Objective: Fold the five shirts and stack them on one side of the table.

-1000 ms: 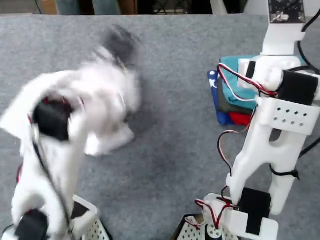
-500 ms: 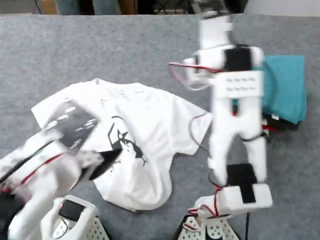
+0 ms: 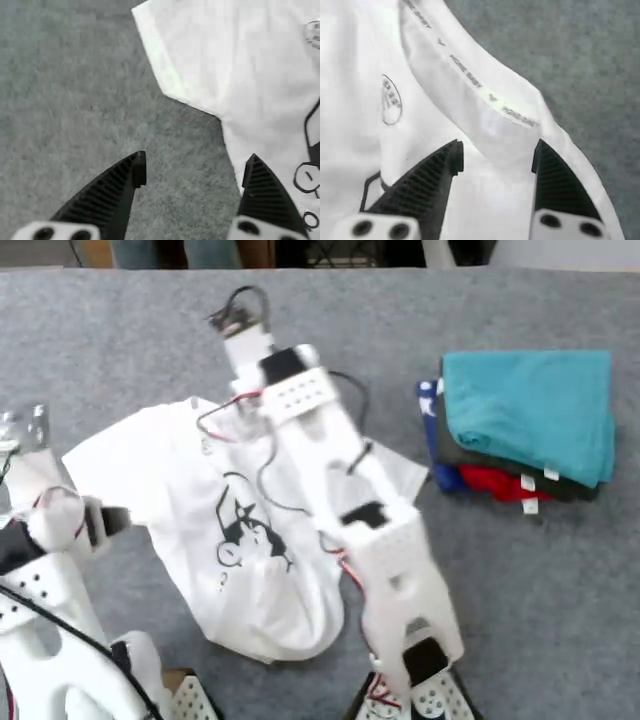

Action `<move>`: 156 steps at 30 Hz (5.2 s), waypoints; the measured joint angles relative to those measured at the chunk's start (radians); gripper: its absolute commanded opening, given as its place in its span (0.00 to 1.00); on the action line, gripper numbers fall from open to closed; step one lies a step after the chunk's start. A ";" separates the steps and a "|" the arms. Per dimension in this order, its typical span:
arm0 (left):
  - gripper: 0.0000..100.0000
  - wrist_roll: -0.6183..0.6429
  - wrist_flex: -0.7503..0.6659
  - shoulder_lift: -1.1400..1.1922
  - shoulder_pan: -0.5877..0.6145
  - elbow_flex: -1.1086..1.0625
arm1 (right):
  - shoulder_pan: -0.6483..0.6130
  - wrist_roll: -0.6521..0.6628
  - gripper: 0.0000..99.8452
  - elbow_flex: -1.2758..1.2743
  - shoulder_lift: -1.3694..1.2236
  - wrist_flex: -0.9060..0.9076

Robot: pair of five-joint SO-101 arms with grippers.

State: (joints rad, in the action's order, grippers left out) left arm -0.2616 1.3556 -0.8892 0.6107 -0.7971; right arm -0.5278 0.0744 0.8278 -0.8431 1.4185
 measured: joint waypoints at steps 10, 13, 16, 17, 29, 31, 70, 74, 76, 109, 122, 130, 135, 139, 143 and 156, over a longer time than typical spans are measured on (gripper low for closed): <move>0.32 0.006 -0.137 0.196 0.265 -0.137 | -0.173 0.000 0.22 0.557 -0.414 0.109; 0.32 0.006 -0.147 0.235 0.279 -0.137 | -0.170 0.000 0.10 0.643 -0.505 0.115; 0.32 0.006 -0.150 0.253 0.279 -0.137 | -0.152 0.006 0.02 0.718 -0.552 0.117; 0.32 0.006 -0.150 0.255 0.279 -0.137 | -0.137 0.025 0.02 0.735 -0.557 0.117; 0.32 0.008 -0.150 0.258 0.066 -0.137 | 0.275 0.046 0.01 0.786 -0.560 0.133; 0.32 0.020 -0.150 0.258 -0.002 -0.137 | 0.359 0.048 0.01 0.786 -0.560 0.133; 0.03 0.270 -0.175 1.013 -0.615 0.473 | 0.494 0.114 0.01 0.796 -0.537 0.339; 0.03 0.081 -0.123 0.999 -0.413 0.629 | 0.485 0.146 0.01 0.713 -0.430 0.341; 0.03 0.005 -0.100 0.999 -0.325 0.709 | 0.491 0.169 0.01 0.609 -0.344 0.341; 0.32 0.341 -0.032 1.103 0.097 1.057 | 0.155 0.095 0.08 -0.598 0.187 0.063; 0.32 0.347 -0.080 1.094 0.146 0.924 | 0.138 0.143 0.01 -0.753 0.302 0.328; 0.32 0.347 -0.216 1.094 0.132 0.707 | 0.089 0.216 0.01 -1.327 0.787 0.328; 0.32 0.347 -0.227 1.094 0.130 0.703 | 0.115 0.367 0.06 -1.379 1.071 0.331; 0.33 0.384 -0.229 1.094 0.124 0.703 | 0.115 0.397 0.29 -1.378 1.175 0.334; 0.33 0.517 -0.229 1.094 0.124 0.695 | 0.120 0.407 0.43 -1.327 1.254 0.338; 0.32 0.652 0.005 0.961 -0.063 0.701 | 0.120 0.407 0.23 -1.014 1.286 0.339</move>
State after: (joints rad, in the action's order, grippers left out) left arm 0.3905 1.3602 0.0713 0.5478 -0.0959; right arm -0.4081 0.4810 -0.1864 0.4427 1.7576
